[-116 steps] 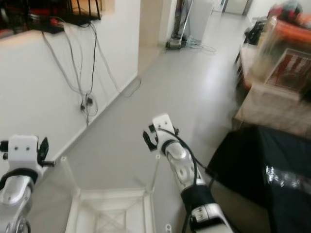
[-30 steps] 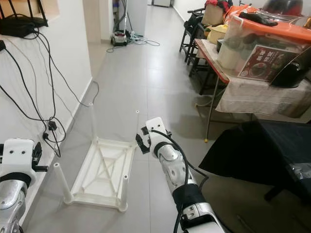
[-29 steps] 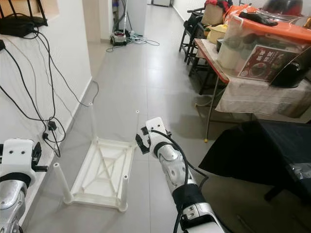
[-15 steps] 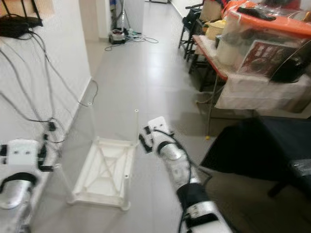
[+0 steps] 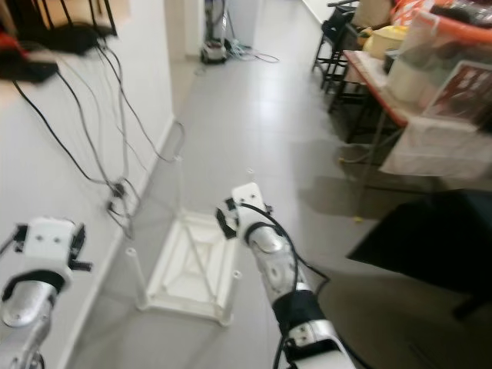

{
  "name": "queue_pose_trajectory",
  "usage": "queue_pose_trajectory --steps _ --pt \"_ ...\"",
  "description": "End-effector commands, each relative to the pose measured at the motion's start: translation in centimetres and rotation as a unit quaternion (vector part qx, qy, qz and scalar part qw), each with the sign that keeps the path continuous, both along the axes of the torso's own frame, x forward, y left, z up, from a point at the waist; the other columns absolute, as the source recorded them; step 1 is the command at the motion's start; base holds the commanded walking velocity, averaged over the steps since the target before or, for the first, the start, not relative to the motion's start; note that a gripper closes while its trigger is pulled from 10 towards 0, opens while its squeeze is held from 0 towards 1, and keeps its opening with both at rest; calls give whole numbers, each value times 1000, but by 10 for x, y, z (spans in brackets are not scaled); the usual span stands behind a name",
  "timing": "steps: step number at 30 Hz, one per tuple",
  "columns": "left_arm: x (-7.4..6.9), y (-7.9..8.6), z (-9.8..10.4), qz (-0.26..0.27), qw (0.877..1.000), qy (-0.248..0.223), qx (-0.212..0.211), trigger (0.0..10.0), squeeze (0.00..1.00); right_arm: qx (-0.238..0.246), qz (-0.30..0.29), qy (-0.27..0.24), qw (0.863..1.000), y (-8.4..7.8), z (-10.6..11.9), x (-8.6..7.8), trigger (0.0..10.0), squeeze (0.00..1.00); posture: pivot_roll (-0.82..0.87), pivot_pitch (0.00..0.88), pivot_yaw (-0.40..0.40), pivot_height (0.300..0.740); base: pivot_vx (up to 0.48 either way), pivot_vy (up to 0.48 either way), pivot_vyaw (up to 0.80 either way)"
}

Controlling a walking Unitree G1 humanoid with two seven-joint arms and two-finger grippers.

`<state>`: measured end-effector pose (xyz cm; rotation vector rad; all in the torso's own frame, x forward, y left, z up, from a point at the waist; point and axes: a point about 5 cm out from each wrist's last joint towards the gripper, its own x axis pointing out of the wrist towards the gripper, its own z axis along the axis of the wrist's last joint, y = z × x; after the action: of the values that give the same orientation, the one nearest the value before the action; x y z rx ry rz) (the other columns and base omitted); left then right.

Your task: Building children table

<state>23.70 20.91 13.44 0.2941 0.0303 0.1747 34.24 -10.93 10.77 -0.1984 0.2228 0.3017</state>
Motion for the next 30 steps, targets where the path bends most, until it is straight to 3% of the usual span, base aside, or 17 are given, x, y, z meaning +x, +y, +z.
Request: queue_pose_trajectory --steps 1,20,30 --pt "-1 -3 -1 -8 1000 -1 -1 10000 0 -5 -7 6 1000 -2 -4 -2 10000 0 78 0 -60 740 0 0 0" --pt "-1 0 3 2 1000 -11 -10 10000 0 -5 -12 8 1000 -3 -3 0 10000 0 88 0 -63 740 452 0 0" --pt "0 -2 4 3 1000 -14 -21 10000 0 -6 -16 7 1000 -6 -2 1 10000 0 86 0 -66 740 28 0 0"
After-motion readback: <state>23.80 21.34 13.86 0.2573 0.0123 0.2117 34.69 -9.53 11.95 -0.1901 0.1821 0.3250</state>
